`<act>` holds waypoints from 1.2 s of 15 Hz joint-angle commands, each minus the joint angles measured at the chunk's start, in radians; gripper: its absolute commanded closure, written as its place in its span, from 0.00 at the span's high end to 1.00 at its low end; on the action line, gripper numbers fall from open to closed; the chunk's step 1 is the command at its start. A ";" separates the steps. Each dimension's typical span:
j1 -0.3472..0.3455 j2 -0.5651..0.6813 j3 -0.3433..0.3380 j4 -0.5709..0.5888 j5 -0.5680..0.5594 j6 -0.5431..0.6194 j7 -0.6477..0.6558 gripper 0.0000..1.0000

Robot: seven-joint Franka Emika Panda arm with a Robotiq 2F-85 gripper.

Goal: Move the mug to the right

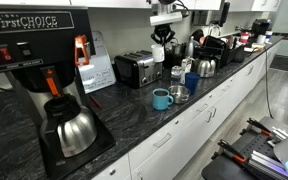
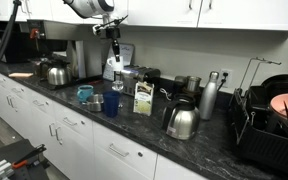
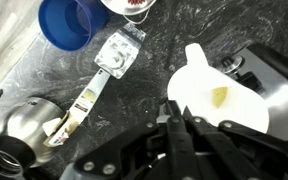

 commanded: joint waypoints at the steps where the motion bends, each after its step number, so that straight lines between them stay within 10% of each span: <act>1: -0.033 -0.032 0.000 -0.015 -0.003 -0.051 0.108 0.01; 18: -0.104 -0.053 -0.025 -0.014 0.022 -0.128 0.229 0.01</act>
